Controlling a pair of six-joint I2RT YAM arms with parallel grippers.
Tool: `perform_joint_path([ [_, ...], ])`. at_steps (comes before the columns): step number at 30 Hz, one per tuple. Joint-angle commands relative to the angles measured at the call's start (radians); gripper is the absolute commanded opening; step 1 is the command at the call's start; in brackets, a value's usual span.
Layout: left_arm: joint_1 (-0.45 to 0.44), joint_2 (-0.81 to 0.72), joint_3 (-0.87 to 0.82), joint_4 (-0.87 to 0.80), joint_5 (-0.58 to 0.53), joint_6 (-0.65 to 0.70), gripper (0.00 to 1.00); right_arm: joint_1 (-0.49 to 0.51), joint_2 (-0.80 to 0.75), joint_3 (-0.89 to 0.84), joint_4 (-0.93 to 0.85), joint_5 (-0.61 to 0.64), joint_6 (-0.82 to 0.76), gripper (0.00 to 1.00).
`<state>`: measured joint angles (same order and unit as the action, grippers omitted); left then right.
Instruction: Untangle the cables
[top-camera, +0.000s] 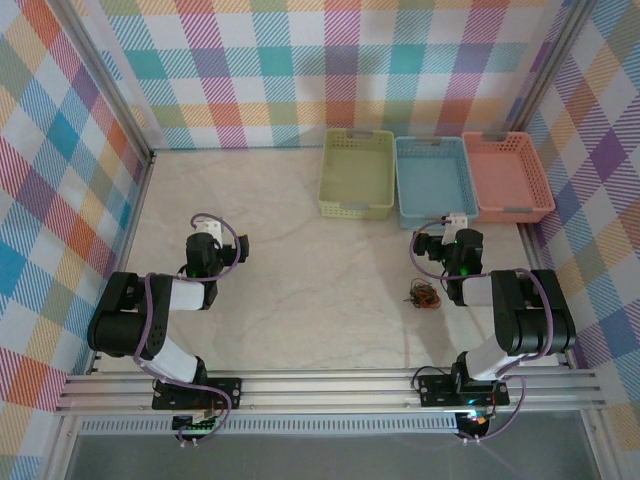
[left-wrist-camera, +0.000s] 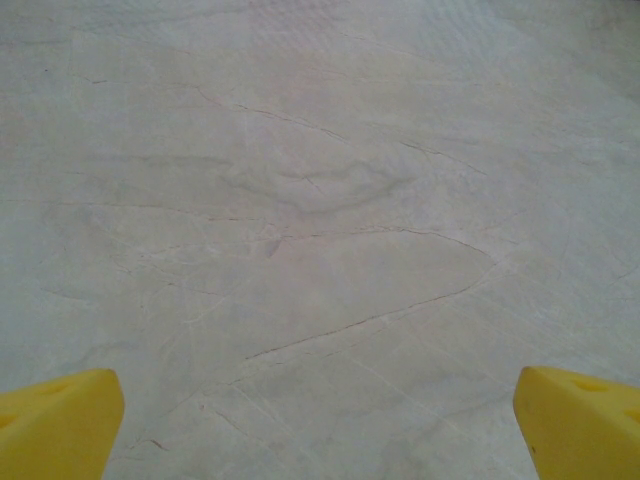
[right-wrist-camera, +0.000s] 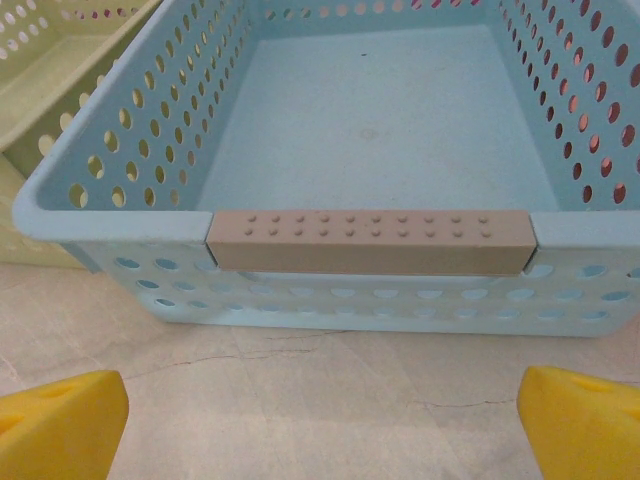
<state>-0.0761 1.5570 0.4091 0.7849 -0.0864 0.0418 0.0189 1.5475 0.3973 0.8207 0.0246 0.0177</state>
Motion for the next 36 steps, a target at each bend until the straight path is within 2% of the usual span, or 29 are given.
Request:
perform_joint_path([
  [1, 0.01, 0.007, 0.016, 0.01, 0.016, -0.006, 1.0, -0.004, -0.015, 0.012, 0.01, -0.014, -0.005, 1.0],
  [14, 0.012, 0.005, 0.012, 0.016, 0.014, -0.005, 1.0, -0.005, -0.019, 0.011, 0.011, -0.004, -0.002, 1.0],
  [15, 0.007, -0.007, 0.012, 0.008, 0.0, -0.006, 1.0, -0.005, -0.04, 0.03, -0.038, 0.01, 0.003, 1.0],
  [16, -0.004, -0.036, 0.019, -0.032, -0.009, 0.0, 1.0, -0.004, -0.07, 0.053, -0.103, 0.014, 0.003, 1.0],
  [18, -0.041, -0.141, 0.085, -0.245, -0.069, 0.008, 1.0, 0.005, -0.151, 0.104, -0.275, 0.039, 0.006, 1.0],
  [20, -0.067, -0.247, 0.138, -0.412, -0.132, -0.05, 1.0, 0.016, -0.226, 0.132, -0.377, 0.093, 0.047, 1.0],
  [23, -0.084, -0.405, 0.174, -0.549, -0.072, -0.187, 1.0, 0.015, -0.329, 0.209, -0.545, 0.142, 0.172, 0.95],
  [26, -0.084, -0.497, 0.164, -0.565, 0.003, -0.396, 1.0, 0.015, -0.336, 0.343, -0.728, 0.165, 0.202, 0.95],
  [27, -0.084, -0.514, 0.17, -0.605, 0.017, -0.515, 1.0, 0.014, -0.318, 0.396, -0.784, 0.193, 0.208, 0.95],
  [29, -0.087, -0.514, 0.2, -0.662, 0.15, -0.591, 1.0, -0.002, -0.264, 0.491, -0.854, 0.224, 0.212, 0.95],
  [31, -0.106, -0.488, 0.219, -0.7, 0.211, -0.649, 1.0, -0.025, -0.189, 0.582, -0.914, 0.218, 0.233, 0.94],
  [32, -0.108, -0.482, 0.229, -0.728, 0.223, -0.658, 1.0, -0.038, -0.143, 0.633, -0.943, 0.205, 0.244, 0.93],
  [34, -0.115, -0.499, 0.233, -0.793, 0.173, -0.673, 1.0, -0.054, -0.043, 0.745, -1.01, 0.179, 0.253, 0.92],
  [36, -0.123, -0.528, 0.201, -0.793, 0.153, -0.699, 1.0, -0.059, 0.08, 0.897, -1.112, 0.167, 0.243, 0.91],
])
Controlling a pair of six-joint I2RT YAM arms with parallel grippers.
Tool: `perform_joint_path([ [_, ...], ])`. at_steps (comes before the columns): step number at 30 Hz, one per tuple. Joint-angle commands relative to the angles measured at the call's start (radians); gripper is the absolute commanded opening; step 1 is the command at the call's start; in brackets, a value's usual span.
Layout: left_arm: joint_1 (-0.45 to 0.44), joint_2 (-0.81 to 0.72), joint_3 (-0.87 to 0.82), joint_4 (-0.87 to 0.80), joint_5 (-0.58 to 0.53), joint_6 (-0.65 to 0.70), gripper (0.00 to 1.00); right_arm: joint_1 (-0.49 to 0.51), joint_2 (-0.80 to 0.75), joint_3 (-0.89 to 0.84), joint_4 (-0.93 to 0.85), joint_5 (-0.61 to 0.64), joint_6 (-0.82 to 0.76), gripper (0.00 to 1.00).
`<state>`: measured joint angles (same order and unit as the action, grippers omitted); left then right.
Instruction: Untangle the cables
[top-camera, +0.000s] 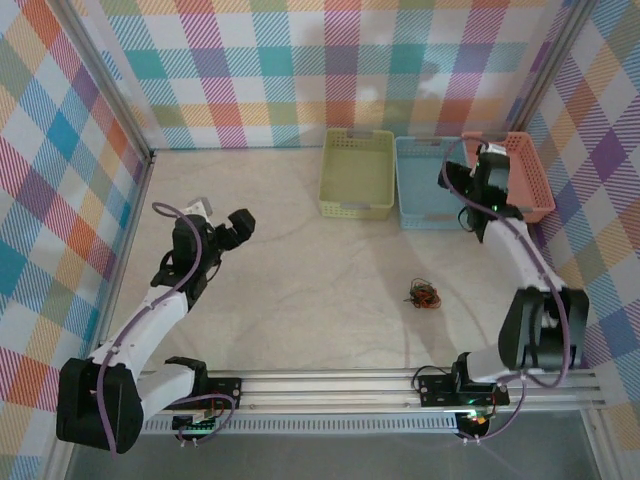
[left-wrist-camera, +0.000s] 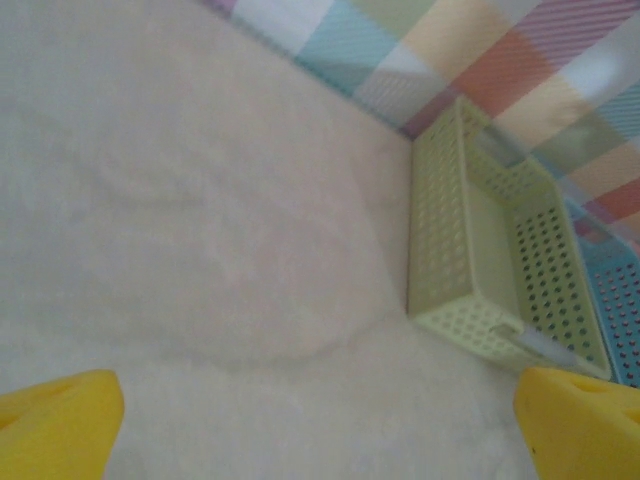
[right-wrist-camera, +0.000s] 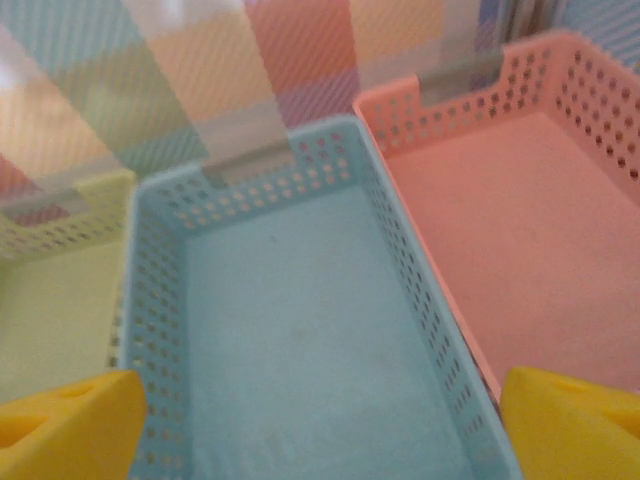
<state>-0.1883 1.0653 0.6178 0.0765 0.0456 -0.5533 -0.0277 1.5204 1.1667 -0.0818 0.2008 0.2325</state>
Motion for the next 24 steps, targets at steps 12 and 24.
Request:
perform_joint_path([
  [12, -0.065, -0.113, -0.055, -0.085, 0.031, -0.087, 0.96, -0.067, 0.568, 0.722, -0.574, 0.029, 0.009, 0.83],
  [24, -0.072, -0.074, -0.034, -0.12, 0.043, -0.09, 0.96, -0.07, 0.78, 1.0, -0.716, 0.085, -0.066, 0.75],
])
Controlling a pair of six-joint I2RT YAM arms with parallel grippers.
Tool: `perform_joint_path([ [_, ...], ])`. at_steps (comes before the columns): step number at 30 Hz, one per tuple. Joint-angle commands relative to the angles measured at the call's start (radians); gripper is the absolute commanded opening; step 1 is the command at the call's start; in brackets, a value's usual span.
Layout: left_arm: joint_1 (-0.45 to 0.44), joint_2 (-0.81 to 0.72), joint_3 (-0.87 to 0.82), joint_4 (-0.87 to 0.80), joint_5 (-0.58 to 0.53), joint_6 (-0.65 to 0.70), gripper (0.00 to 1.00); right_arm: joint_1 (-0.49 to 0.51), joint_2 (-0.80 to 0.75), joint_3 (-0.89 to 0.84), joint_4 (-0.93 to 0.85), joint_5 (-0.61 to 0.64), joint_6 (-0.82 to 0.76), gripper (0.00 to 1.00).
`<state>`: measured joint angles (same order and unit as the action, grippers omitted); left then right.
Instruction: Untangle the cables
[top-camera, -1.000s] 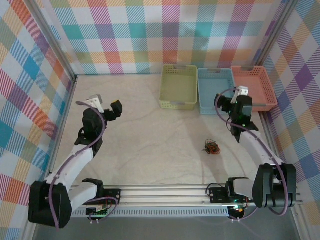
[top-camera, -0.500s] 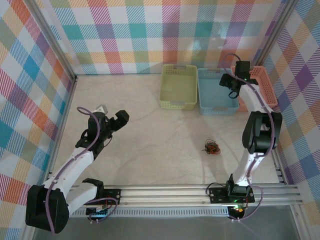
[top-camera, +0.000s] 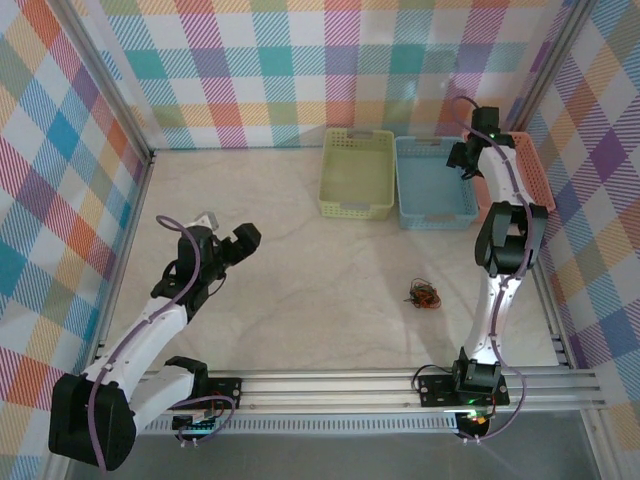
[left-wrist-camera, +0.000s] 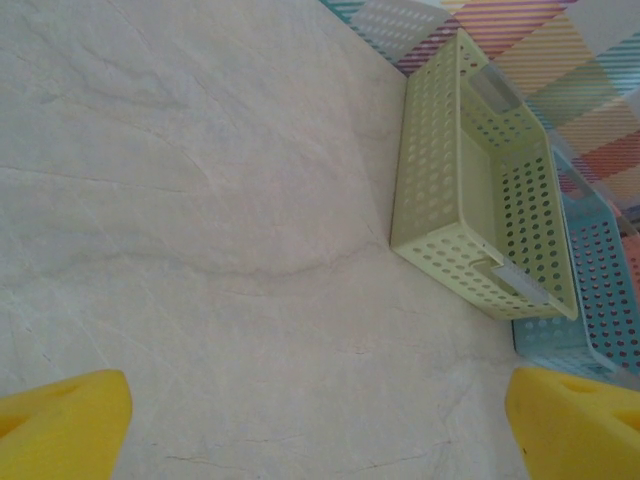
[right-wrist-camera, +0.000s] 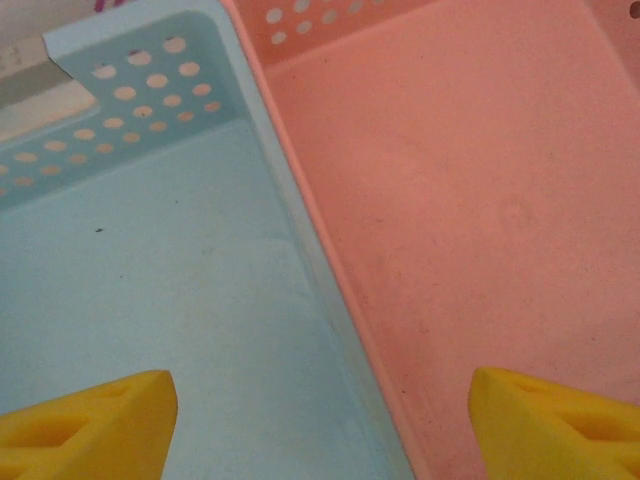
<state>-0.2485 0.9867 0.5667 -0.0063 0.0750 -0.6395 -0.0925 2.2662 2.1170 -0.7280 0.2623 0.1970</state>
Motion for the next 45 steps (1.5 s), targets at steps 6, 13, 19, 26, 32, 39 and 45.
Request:
perform_joint_path([
  [6, -0.014, 0.0, 0.019, -0.038, 0.014, -0.005, 0.96, -0.006, 0.086, 0.07, -0.076, 0.049, -0.062, 0.71],
  [13, -0.014, 0.004, 0.022, -0.046, 0.008, 0.0, 0.96, -0.007, 0.131, 0.071, -0.083, 0.049, -0.085, 0.58],
  [19, -0.016, 0.003, 0.023, -0.047, 0.01, 0.0, 0.96, -0.002, 0.136, 0.062, -0.069, -0.027, -0.123, 0.25],
  [26, -0.016, 0.01, 0.029, -0.048, 0.015, 0.0, 0.96, 0.043, 0.112, 0.04, -0.036, -0.064, -0.177, 0.07],
  [32, -0.018, 0.013, 0.03, -0.052, 0.009, 0.004, 0.96, 0.092, 0.11, 0.038, -0.012, -0.086, -0.202, 0.04],
  [39, -0.017, 0.017, 0.032, -0.053, 0.013, 0.004, 0.96, 0.156, 0.11, 0.048, 0.009, -0.102, -0.217, 0.02],
  [45, -0.017, 0.017, 0.031, -0.055, 0.01, 0.006, 0.96, 0.206, 0.127, 0.098, -0.007, -0.11, -0.182, 0.03],
])
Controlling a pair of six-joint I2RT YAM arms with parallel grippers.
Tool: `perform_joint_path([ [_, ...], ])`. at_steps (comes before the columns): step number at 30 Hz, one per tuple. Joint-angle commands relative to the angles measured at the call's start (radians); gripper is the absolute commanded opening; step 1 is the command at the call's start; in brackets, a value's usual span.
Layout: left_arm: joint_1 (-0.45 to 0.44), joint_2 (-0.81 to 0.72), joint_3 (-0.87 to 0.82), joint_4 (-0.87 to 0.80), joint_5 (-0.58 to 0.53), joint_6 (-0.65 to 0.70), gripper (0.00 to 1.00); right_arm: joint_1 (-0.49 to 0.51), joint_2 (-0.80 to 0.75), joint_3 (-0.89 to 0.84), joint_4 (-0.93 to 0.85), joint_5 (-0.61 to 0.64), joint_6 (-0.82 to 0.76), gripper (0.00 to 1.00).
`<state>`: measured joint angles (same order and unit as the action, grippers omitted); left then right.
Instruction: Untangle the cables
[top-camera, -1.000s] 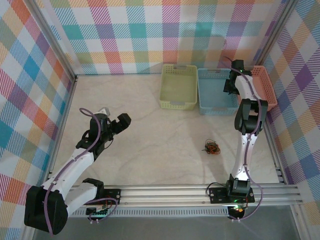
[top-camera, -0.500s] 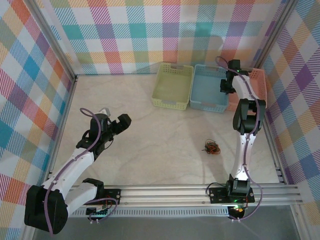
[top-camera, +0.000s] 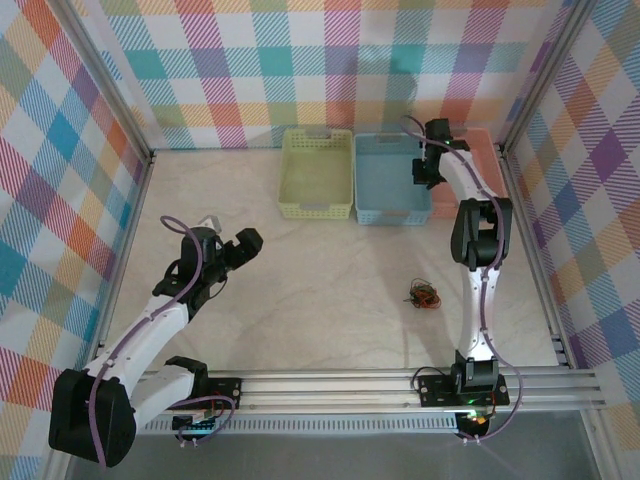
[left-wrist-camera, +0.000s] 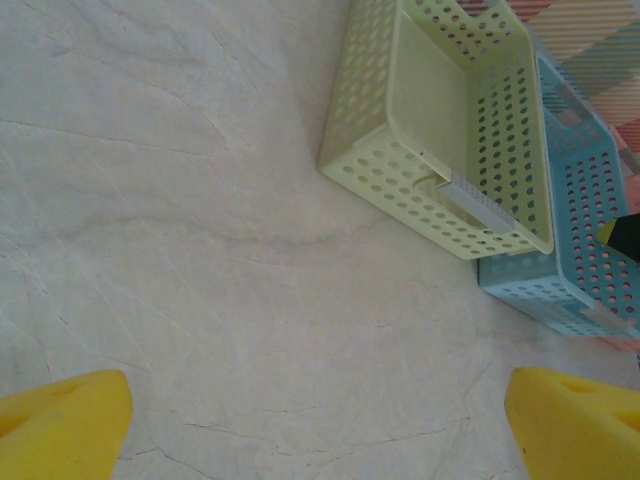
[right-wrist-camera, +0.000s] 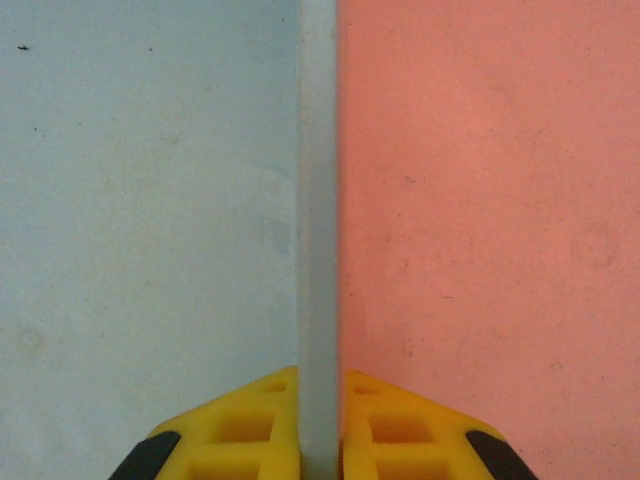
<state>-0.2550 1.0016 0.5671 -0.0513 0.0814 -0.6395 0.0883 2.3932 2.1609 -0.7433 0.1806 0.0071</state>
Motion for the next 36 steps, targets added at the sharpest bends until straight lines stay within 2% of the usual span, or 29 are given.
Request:
perform_joint_path([
  [1, -0.01, 0.002, 0.031, -0.009, 0.006, 0.006, 0.96, 0.033, 0.004, 0.063, 0.001, -0.029, 0.018, 0.03],
  [12, -0.01, 0.007, 0.033, -0.01, 0.008, 0.006, 0.96, 0.097, 0.044, 0.135, -0.038, -0.032, 0.124, 0.05],
  [16, -0.012, 0.01, 0.036, -0.009, 0.012, 0.004, 0.96, 0.112, 0.062, 0.155, -0.044, -0.03, 0.139, 0.09],
  [20, -0.012, 0.012, 0.038, -0.011, 0.017, 0.004, 0.96, 0.124, 0.083, 0.197, -0.071, -0.032, 0.159, 0.21],
  [24, -0.013, 0.013, 0.036, -0.001, 0.026, 0.009, 0.96, 0.133, 0.051, 0.2, -0.093, -0.006, 0.162, 0.4],
  [26, -0.013, 0.014, 0.037, -0.002, 0.026, 0.009, 0.96, 0.133, 0.01, 0.186, -0.109, 0.011, 0.175, 0.46],
  [29, -0.013, 0.014, 0.037, 0.0, 0.027, 0.009, 0.96, 0.134, -0.114, 0.093, -0.098, 0.034, 0.197, 0.48],
  [32, -0.015, 0.012, 0.037, -0.002, 0.026, 0.009, 0.96, 0.135, -0.291, -0.077, -0.055, 0.02, 0.241, 0.5],
  [36, -0.018, 0.01, 0.039, -0.001, 0.029, 0.01, 0.96, 0.157, -0.51, -0.291, -0.101, -0.036, 0.319, 0.51],
])
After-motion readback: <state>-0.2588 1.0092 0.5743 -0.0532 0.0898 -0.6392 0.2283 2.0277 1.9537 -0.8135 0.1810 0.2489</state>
